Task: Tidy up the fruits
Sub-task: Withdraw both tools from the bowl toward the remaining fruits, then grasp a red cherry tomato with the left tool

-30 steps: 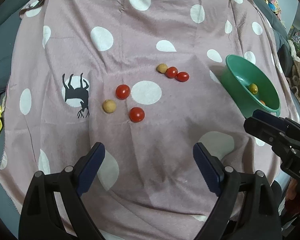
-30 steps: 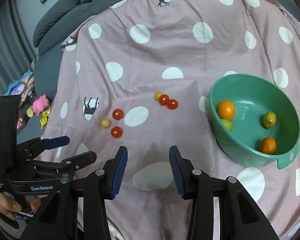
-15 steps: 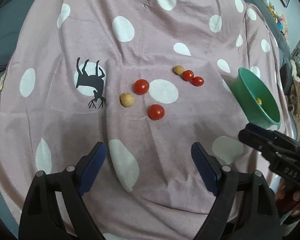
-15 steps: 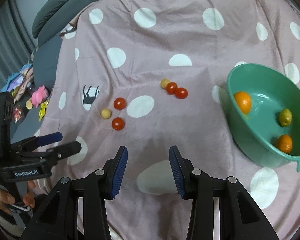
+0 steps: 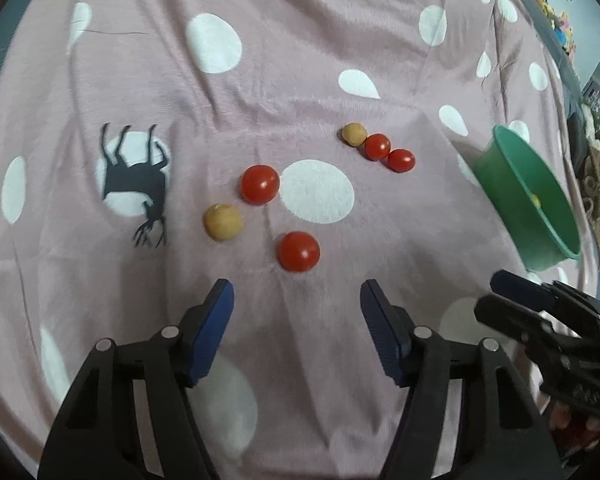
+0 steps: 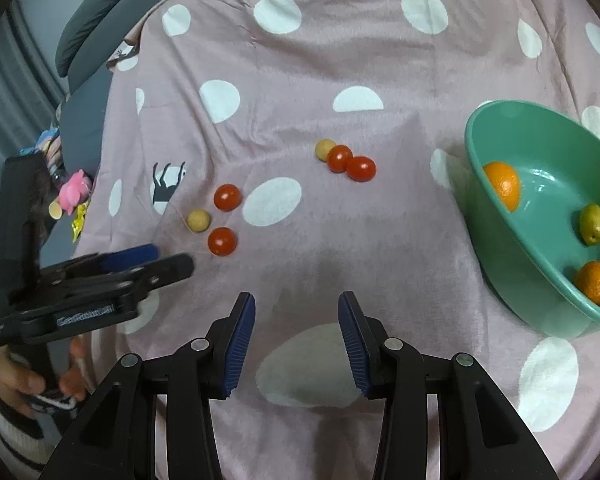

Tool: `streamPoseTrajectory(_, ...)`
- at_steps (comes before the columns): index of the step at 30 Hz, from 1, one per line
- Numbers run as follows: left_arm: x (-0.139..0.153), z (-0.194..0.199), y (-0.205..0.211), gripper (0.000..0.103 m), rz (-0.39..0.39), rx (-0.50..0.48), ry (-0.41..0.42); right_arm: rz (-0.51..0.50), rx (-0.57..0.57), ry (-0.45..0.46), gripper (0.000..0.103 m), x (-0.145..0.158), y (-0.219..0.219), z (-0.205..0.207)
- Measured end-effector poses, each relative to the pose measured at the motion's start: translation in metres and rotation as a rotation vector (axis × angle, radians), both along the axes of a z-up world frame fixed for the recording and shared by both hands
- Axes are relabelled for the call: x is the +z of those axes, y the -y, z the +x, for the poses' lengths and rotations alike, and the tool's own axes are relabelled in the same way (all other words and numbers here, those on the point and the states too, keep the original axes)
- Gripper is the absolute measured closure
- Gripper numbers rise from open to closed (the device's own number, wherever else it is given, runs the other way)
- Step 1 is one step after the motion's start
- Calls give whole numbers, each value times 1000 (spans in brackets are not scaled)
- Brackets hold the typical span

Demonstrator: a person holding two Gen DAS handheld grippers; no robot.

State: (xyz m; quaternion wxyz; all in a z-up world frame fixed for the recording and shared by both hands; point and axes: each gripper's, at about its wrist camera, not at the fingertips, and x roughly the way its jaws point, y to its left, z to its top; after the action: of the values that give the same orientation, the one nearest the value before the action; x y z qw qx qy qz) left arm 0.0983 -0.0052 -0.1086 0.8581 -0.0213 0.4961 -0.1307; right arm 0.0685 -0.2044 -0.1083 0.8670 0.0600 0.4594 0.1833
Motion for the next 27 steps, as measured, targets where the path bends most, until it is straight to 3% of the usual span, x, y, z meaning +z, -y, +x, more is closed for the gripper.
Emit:
streamPoseTrajectory(8, -16, 29, 19, 40, 55, -45, -15, -2, 5, -9, 59, -3, 1, 8)
streamPoseTrajectory(16, -28, 38, 26, 57, 80, -48, -38, 2, 6, -21, 60, -6, 1, 15)
streamPoseTrajectory(19, -32, 41, 27, 68, 88, -43, -38, 1, 7, -26, 60, -7, 1, 16)
streamPoseTrajectory(22, -32, 43, 22, 76, 66, -34, -36, 3, 11, -29, 60, -7, 1, 18)
streamPoseTrajectory(27, -22, 37, -1, 76, -5, 10, -11, 12, 19, -49, 60, -11, -2, 23)
